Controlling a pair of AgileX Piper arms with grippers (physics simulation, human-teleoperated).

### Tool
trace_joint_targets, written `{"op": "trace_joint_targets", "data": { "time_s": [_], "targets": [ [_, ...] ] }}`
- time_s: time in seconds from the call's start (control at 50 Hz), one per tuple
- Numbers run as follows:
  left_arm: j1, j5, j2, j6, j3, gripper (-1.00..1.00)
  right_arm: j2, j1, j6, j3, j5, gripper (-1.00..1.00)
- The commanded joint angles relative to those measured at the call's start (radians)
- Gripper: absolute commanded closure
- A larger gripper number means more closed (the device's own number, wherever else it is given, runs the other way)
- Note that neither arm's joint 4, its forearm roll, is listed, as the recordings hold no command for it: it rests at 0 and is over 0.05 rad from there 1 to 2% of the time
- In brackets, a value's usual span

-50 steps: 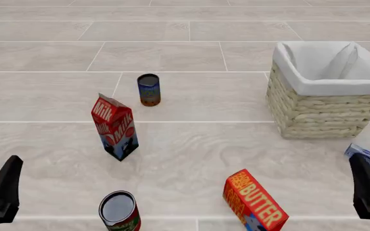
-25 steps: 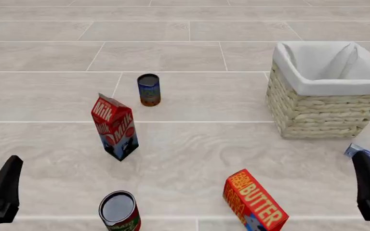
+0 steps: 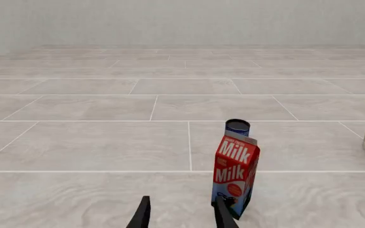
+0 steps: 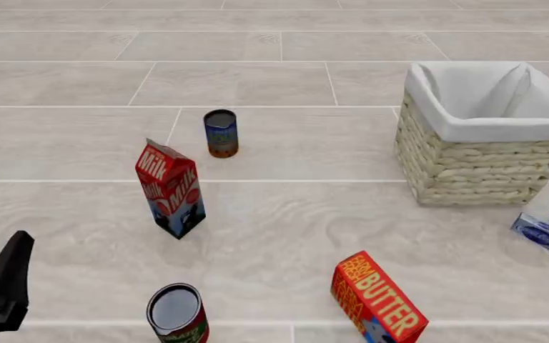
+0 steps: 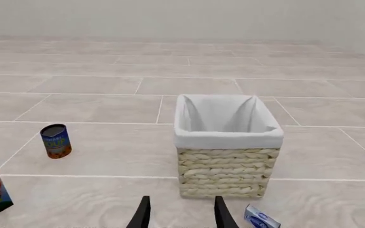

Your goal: Pick the cream cheese and place it in the basket.

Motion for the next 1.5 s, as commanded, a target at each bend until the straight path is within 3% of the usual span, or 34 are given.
{"op": "trace_joint_targets", "data": {
  "time_s": [0.02, 0.12, 0.2, 0.26, 0.4, 0.46, 0.52, 0.64, 0.9, 1.0, 1.08, 1.14, 1.18, 1.22, 1.42, 1.5],
  "targets": [
    [0.0, 0.0, 0.0, 0.0, 0.0, -1.0, 0.126, -0.015, -0.055, -0.143, 0.074, -1.0],
    [0.0, 0.0, 0.0, 0.0, 0.0, -1.0, 0.178, 0.017, -0.074, -0.237, 0.106, -1.0],
    [0.0, 0.0, 0.0, 0.0, 0.0, -1.0, 0.238, -0.001, -0.109, -0.291, 0.12, -1.0],
    [0.0, 0.0, 0.0, 0.0, 0.0, -1.0, 0.26, -0.001, -0.098, -0.318, 0.129, -1.0],
    [0.0, 0.0, 0.0, 0.0, 0.0, -1.0, 0.338, -0.031, -0.16, -0.437, 0.203, -1.0],
    [0.0, 0.0, 0.0, 0.0, 0.0, -1.0, 0.376, -0.039, -0.266, -0.443, 0.236, -1.0],
    [0.0, 0.0, 0.0, 0.0, 0.0, -1.0, 0.382, -0.045, -0.274, -0.463, 0.257, -1.0],
    [0.0, 0.0, 0.0, 0.0, 0.0, -1.0, 0.412, -0.064, -0.376, -0.491, 0.335, -1.0],
    [0.0, 0.0, 0.0, 0.0, 0.0, -1.0, 0.478, -0.112, -0.519, -0.601, 0.451, -1.0],
    [0.0, 0.0, 0.0, 0.0, 0.0, -1.0, 0.511, -0.118, -0.618, -0.614, 0.51, -1.0],
    [0.0, 0.0, 0.0, 0.0, 0.0, -1.0, 0.55, -0.177, -0.739, -0.604, 0.52, -1.0],
    [0.0, 0.0, 0.0, 0.0, 0.0, -1.0, 0.57, -0.191, -0.752, -0.626, 0.526, -1.0],
    [0.0, 0.0, 0.0, 0.0, 0.0, -1.0, 0.593, -0.244, -0.837, -0.591, 0.51, -1.0],
    [0.0, 0.0, 0.0, 0.0, 0.0, -1.0, 0.619, -0.251, -0.833, -0.613, 0.515, -1.0],
    [0.0, 0.0, 0.0, 0.0, 0.0, -1.0, 0.69, -0.336, -0.948, -0.589, 0.487, -1.0],
    [0.0, 0.0, 0.0, 0.0, 0.0, -1.0, 0.739, -0.342, -0.95, -0.59, 0.474, -1.0]
  ]
}}
